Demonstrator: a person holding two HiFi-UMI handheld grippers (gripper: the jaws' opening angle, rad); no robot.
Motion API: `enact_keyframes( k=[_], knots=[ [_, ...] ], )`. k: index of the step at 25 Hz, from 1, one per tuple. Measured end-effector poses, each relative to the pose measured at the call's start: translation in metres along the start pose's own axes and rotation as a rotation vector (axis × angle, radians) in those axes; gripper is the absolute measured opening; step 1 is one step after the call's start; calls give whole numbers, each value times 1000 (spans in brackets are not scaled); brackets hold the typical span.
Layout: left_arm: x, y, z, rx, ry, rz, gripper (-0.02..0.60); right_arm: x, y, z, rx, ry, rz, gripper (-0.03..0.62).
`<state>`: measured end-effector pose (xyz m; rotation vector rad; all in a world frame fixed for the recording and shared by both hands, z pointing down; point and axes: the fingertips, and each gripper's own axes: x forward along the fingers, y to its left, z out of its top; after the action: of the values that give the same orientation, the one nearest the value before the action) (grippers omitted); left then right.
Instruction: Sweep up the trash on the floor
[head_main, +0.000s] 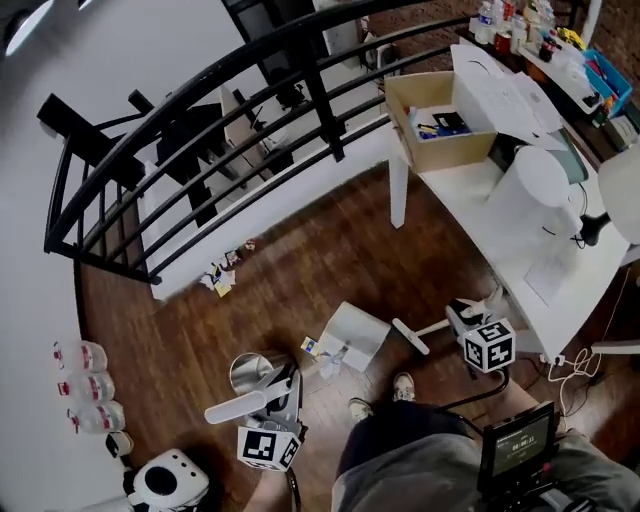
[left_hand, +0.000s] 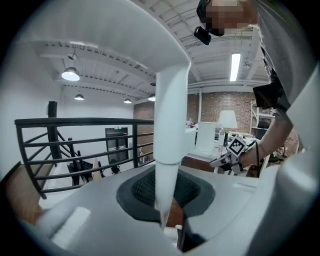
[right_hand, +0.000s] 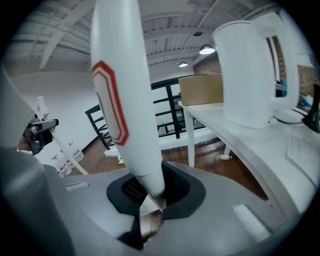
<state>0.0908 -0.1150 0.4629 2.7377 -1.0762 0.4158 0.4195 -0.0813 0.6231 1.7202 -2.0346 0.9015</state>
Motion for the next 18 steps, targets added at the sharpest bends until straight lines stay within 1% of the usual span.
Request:
enact_keyframes(
  k=[5,8,13,18],
  knots=[
    [-64,24,-2,-36,-11,83,44,13,58,45,-111,13,75,48],
    [-96,34,-17,-47,-5,114,44,27,93,61,-158,7,117,48],
    [-153,51,-48,-93,14,188,44,52,151,70,-211,23,166,48],
    [-200,66,-73,-153,29,274,44,86,191,59,-201,87,199,49]
  ],
)
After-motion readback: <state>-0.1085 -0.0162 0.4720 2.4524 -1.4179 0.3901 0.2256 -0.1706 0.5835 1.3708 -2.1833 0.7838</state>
